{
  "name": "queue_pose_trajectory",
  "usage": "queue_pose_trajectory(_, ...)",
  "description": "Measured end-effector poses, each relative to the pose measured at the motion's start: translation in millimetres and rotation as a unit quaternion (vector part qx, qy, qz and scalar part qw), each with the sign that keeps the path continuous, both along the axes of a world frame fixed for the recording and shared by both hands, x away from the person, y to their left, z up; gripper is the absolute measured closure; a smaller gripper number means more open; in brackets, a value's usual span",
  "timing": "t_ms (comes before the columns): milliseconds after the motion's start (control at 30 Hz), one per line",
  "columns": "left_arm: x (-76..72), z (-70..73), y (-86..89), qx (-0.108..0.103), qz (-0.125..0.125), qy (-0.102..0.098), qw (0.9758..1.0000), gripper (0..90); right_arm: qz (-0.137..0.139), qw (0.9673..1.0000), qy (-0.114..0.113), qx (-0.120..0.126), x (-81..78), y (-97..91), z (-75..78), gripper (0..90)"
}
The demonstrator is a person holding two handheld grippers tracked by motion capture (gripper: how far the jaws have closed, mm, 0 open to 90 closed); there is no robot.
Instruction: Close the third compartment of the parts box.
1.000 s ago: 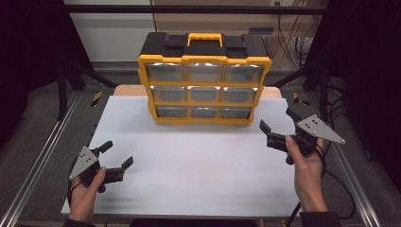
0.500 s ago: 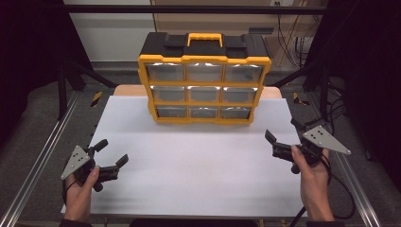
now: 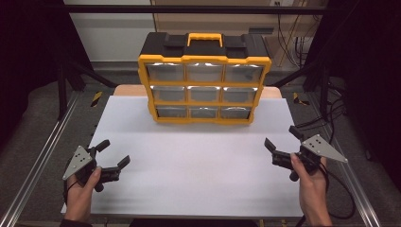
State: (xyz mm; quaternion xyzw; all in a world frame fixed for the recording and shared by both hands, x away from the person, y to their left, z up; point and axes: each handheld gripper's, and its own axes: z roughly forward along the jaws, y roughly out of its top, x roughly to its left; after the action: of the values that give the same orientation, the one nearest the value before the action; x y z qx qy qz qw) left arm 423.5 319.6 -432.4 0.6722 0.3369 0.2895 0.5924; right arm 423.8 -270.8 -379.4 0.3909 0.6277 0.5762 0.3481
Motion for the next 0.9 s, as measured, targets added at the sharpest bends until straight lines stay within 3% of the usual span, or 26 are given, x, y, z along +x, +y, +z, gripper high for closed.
queue_pose_trajectory(500, 1.7, -1.8, -10.2, 0.013, -0.02, 0.004, 0.9997, 1.1, 0.012, 0.9998, 0.016, 0.002, 5.5, 14.2, -24.0, 3.7)
queue_pose_trajectory(900, 1.5, -2.7, -15.1, 0.019, -0.028, 0.006, 0.9994, 1.0, 0.03, 0.9993, 0.017, -0.015, 7.3, 26.2, -35.6, 3.6)
